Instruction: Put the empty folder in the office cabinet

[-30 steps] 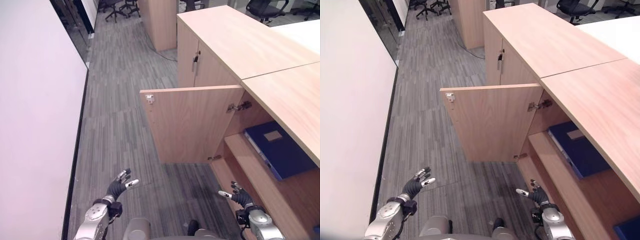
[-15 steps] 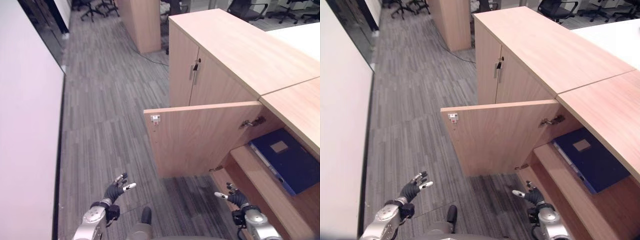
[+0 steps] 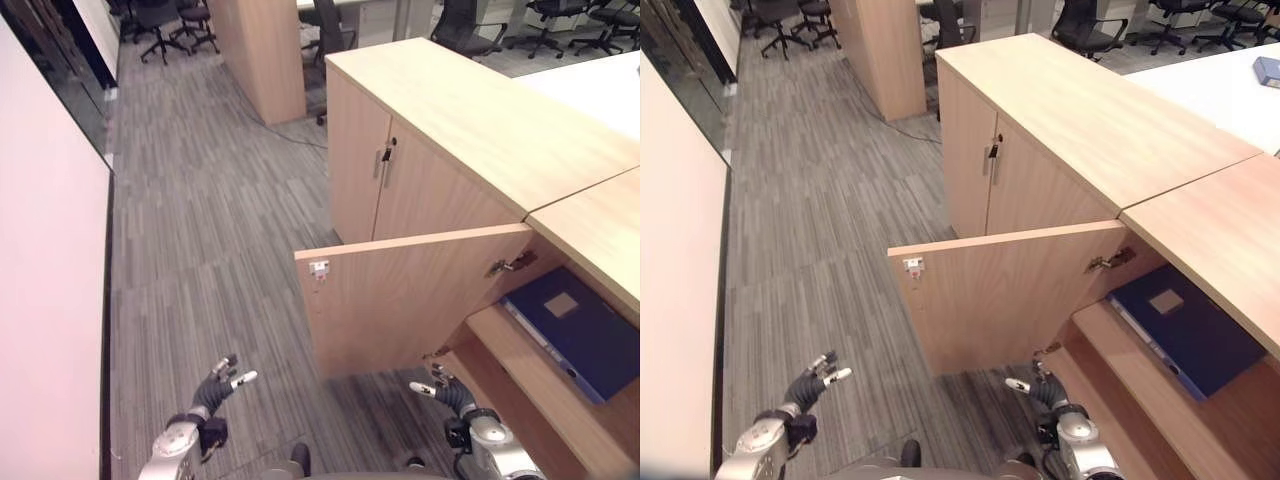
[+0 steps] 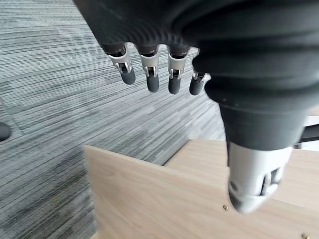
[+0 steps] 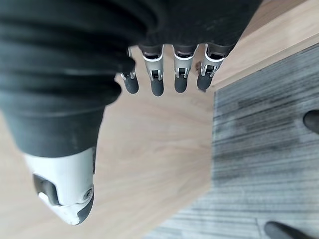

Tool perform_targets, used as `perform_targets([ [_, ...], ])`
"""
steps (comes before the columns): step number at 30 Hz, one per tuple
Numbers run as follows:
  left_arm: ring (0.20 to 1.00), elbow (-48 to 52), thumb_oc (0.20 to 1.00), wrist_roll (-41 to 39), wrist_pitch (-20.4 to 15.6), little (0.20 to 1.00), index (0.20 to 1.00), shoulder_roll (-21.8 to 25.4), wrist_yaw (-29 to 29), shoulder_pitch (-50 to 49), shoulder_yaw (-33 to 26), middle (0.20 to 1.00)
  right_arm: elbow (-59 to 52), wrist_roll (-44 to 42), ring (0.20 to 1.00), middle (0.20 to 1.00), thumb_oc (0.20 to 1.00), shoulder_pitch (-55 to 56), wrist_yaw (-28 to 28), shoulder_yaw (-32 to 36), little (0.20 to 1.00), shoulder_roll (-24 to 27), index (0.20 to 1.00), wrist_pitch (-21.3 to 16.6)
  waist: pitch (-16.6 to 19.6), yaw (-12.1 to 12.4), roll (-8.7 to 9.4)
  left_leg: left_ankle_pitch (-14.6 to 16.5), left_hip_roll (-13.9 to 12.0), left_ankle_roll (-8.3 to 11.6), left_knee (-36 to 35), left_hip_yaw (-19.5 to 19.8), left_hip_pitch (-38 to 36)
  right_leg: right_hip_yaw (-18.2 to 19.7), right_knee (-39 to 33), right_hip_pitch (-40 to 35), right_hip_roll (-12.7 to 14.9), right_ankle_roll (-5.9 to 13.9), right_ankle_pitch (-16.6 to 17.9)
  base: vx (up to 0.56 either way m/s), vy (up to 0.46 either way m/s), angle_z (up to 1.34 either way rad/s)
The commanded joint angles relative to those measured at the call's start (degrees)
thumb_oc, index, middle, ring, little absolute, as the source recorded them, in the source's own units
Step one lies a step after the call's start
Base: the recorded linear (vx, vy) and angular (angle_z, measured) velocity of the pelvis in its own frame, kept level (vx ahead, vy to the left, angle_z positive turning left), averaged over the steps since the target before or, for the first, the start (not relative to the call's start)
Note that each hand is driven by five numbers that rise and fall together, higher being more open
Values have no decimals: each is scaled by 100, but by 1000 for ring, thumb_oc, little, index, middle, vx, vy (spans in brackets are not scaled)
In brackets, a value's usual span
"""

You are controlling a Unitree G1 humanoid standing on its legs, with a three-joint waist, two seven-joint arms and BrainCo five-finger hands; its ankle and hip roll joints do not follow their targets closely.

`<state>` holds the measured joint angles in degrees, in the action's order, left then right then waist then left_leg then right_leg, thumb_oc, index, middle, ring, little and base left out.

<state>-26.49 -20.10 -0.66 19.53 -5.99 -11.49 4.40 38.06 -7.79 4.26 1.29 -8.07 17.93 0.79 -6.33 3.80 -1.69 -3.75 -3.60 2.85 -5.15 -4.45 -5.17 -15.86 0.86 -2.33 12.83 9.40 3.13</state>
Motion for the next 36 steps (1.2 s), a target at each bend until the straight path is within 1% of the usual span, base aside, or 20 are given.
perform_targets([
  [1, 1000, 258, 1000, -92, -375, 1000, 1000, 205, 54, 511, -61, 1000, -347, 5, 1000, 1000, 1000, -82, 35, 166, 1000, 130, 1000, -107, 69, 32, 138, 510, -151, 211, 361, 211, 231, 181, 221, -423, 264, 442, -351, 114, -14, -17],
  [4, 1000, 330, 1000, -53, -402, 1000, 1000, 262, 117, 792, 22, 1000, -397, -20, 1000, 1000, 1000, -18, 90, 112, 1000, 134, 1000, -95, 154, -90, 131, 530, -174, 248, 238, 138, 41, 244, 62, -588, 253, 444, -363, 79, -7, -17],
  [10, 1000, 266, 1000, 4, -466, 1000, 1000, 338, 188, 1302, 209, 1000, -430, 24, 1000, 1000, 1000, -4, 158, -54, 1000, 135, 1000, -66, 207, -283, 98, 537, -214, 287, 149, 20, -111, 359, -18, -642, 229, 434, -392, 28, -6, -10],
  [13, 1000, 43, 1000, 45, -508, 1000, 1000, 415, 206, 1712, 378, 1000, -395, 24, 1000, 1000, 1000, -24, 198, -174, 1000, 163, 1000, -91, 240, -458, 68, 534, -246, 315, 112, -116, -190, 461, -107, -642, 214, 434, -372, 13, -2, -28],
  [20, 1000, -479, 1000, 184, -514, 1000, 1000, 634, 142, 2297, 620, 1000, -400, 65, 1000, 1000, 1000, 51, 262, -259, 1000, 222, 1000, -108, 300, -730, 57, 530, -291, 345, 61, -324, -280, 635, -224, -615, 207, 449, -303, 8, 6, -20],
  [21, 1000, -486, 1000, 184, -518, 1000, 1000, 634, 141, 2303, 622, 1000, -401, 65, 1000, 1000, 1000, 51, 262, -258, 1000, 221, 1000, -107, 298, -725, 57, 530, -291, 345, 61, -327, -281, 638, -225, -615, 207, 449, -302, 4, 16, -13],
  [25, 1000, -792, 1000, 216, -533, 1000, 1000, 732, 136, 2786, 805, 1000, -278, 84, 1000, 1000, 1000, 62, 274, -308, 1000, 241, 1000, -134, 317, -893, 73, 549, -311, 343, 15, -517, -346, 806, -283, -514, 205, 497, -195, -3, 25, -19],
  [28, 1000, -729, 1000, 224, -538, 1000, 1000, 678, 69, 2927, 983, 1000, -196, 99, 1000, 1000, 1000, 42, 250, -322, 1000, 228, 1000, -138, 311, -942, 111, 563, -304, 330, 15, -603, -329, 862, -266, -434, 217, 536, -143, -16, 33, -18],
  [33, 1000, -477, 1000, 248, -500, 1000, 1000, 564, -33, 2884, 1203, 1000, -213, 61, 1000, 1000, 1000, 6, 242, -260, 1000, 209, 1000, -117, 271, -967, 140, 597, -273, 289, 15, -626, -328, 874, -136, -349, 262, 560, -131, -20, 30, -3],
  [34, 1000, -322, 1000, 324, -456, 1000, 1000, 482, -106, 2767, 1333, 1000, -239, 58, 1000, 1000, 1000, -75, 190, -186, 1000, 200, 1000, -98, 175, -953, 142, 607, -284, 261, 27, -702, -307, 874, 1, -164, 295, 560, -59, -95, -4, -2],
  [36, 1000, -209, 1000, 370, -432, 1000, 1000, 414, -178, 2598, 1421, 1000, -226, 37, 1000, 1000, 1000, -309, 98, -136, 1000, 203, 1000, -77, 25, -937, 134, 586, -339, 285, 55, -903, -252, 794, 72, 157, 332, 560, 389, -168, -79, -13],
])
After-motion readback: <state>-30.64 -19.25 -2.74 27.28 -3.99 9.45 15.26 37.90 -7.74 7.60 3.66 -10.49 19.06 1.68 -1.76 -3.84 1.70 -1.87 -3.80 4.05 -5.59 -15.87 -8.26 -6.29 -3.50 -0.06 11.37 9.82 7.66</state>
